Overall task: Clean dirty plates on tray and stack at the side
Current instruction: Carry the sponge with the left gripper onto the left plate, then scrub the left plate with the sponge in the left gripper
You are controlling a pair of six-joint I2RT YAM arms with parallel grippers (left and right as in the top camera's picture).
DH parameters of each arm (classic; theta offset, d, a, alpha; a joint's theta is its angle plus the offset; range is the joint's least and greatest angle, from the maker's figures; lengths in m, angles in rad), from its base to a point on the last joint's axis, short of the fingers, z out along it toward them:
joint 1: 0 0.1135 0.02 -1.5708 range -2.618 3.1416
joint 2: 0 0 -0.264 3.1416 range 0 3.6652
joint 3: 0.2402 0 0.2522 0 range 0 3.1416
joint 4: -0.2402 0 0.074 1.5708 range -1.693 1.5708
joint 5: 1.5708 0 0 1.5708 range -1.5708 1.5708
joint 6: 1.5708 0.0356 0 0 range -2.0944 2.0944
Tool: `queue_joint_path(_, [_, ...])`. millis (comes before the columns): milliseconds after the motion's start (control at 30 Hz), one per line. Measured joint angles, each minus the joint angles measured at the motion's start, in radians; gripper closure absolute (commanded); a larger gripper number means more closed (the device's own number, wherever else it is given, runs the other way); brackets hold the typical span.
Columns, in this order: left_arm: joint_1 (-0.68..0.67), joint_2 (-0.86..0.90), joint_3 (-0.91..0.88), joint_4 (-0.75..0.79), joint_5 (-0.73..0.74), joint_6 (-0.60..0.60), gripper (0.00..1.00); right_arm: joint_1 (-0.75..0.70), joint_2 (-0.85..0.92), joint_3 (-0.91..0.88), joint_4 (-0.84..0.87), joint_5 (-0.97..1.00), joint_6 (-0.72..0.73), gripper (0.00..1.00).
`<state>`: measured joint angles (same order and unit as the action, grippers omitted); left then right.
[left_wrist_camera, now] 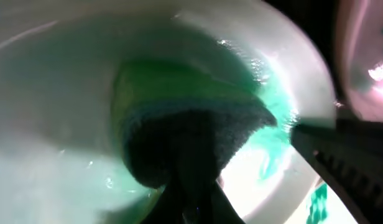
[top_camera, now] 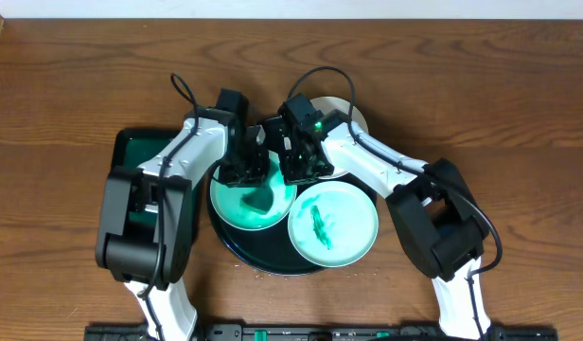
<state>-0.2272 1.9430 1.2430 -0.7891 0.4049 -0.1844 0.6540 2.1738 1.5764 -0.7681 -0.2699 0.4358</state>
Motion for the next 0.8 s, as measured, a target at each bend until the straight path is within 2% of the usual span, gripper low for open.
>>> queue_joint_path(100, [-0.03,-0.001,0.021,-0.061,-0.111,-0.13,0.93,0.0,0.0,0.0,0.003,-0.008,-0.001,0.99])
queue_joint_path(233, [-0.047,-0.002,0.025,-0.115,-0.18,-0.217,0.93,0.002,0.004,0.001,0.013,-0.023,-0.008,0.99])
queue_joint_path(300, [-0.047,-0.002,0.024,-0.124,-0.175,-0.212,0.93,0.002,0.005,0.001,0.014,-0.03,-0.011,0.99])
queue_joint_path(600, [-0.023,0.0,-0.005,-0.096,0.017,-0.008,0.93,0.002,0.005,0.002,0.009,-0.033,-0.02,0.99])
queue_joint_path(800, [-0.021,-0.002,-0.012,-0.046,-0.025,-0.13,0.93,0.002,0.005,0.005,0.003,-0.029,-0.019,0.99])
